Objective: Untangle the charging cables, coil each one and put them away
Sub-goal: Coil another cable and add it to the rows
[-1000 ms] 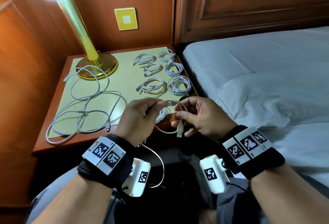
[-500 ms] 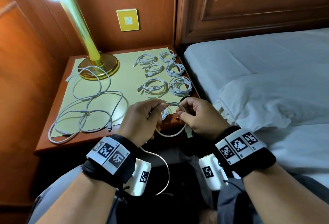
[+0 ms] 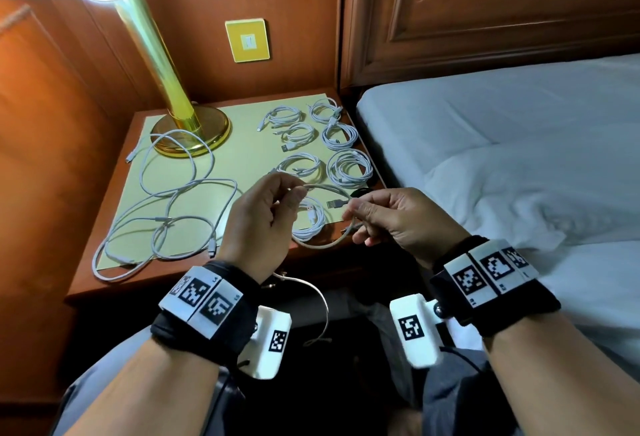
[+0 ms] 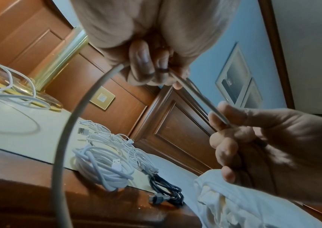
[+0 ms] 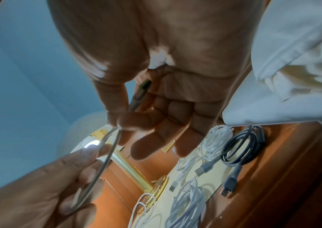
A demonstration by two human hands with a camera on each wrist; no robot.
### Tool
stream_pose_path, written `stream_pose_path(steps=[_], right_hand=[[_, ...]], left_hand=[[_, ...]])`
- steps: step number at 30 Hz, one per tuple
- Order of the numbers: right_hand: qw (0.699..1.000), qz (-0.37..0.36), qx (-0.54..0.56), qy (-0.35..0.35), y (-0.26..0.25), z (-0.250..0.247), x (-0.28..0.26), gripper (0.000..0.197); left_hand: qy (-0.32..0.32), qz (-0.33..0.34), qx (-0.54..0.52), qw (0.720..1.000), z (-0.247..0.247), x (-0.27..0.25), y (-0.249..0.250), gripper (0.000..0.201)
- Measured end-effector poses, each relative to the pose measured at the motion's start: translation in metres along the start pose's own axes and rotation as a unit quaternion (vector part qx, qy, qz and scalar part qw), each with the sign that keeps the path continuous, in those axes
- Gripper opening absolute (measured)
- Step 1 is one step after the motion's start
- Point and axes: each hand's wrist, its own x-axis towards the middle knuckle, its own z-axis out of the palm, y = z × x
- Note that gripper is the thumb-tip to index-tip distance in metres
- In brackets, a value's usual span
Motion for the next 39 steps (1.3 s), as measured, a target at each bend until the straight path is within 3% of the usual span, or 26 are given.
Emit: stream_pose_path(steps=[4, 9, 12, 15, 18, 22, 25, 28, 30, 32, 35, 39], right_hand=[[0.999, 0.012, -0.020, -0.047, 0.001, -0.001, -0.003, 0.014], [0.974, 0.069, 0.193, -0.098, -0.007, 0.007, -0.006, 0.026], [0.970, 0.085, 0.194, -0.122, -0.015, 0.007, -0.010, 0.027], [0.968, 0.087, 0.213, -0.102, -0.017, 0.004, -0.010, 0.029], [0.954, 0.078, 0.277, -0.083, -0.017, 0.000, -0.010, 0.024], [0.926, 0.065, 0.365, -0.074, -0.019, -0.012, -0.009, 0.016], [0.906, 0.036, 0.419, -0.053, -0.022, -0.025, -0.008, 0.018], [0.895, -0.013, 0.446, 0.006, -0.027, -0.035, -0.009, 0.027], [0.895, -0.040, 0.442, 0.047, -0.029, -0.039, -0.010, 0.027], [0.901, -0.065, 0.421, 0.075, -0.030, -0.037, -0.010, 0.024], [0.927, -0.103, 0.345, 0.107, -0.023, -0.030, -0.008, 0.019], [0.976, -0.160, 0.086, 0.117, -0.015, -0.018, -0.011, 0.019]], left_hand=[[-0.006, 0.031, 0.009, 0.999, 0.001, -0.001, 0.001, 0.014], [-0.078, 0.102, 0.019, 0.992, 0.003, -0.006, 0.005, 0.014], [-0.119, 0.054, -0.024, 0.991, 0.003, -0.008, 0.008, 0.014], [-0.122, 0.017, -0.071, 0.990, 0.001, -0.006, 0.012, 0.016], [-0.119, -0.018, -0.100, 0.988, -0.001, -0.003, 0.015, 0.003], [-0.061, -0.045, -0.093, 0.993, -0.008, 0.000, 0.006, 0.017], [0.027, -0.061, -0.056, 0.996, -0.017, 0.004, -0.001, 0.021], [0.127, -0.035, 0.055, 0.990, -0.027, 0.007, -0.007, 0.014], [0.147, 0.002, 0.109, 0.983, -0.031, 0.006, -0.010, 0.014], [0.111, 0.041, 0.129, 0.984, -0.028, 0.002, -0.009, 0.016], [-0.003, 0.085, 0.123, 0.989, -0.016, -0.007, 0.000, 0.024], [-0.111, 0.085, 0.040, 0.989, -0.007, -0.017, 0.014, 0.025]])
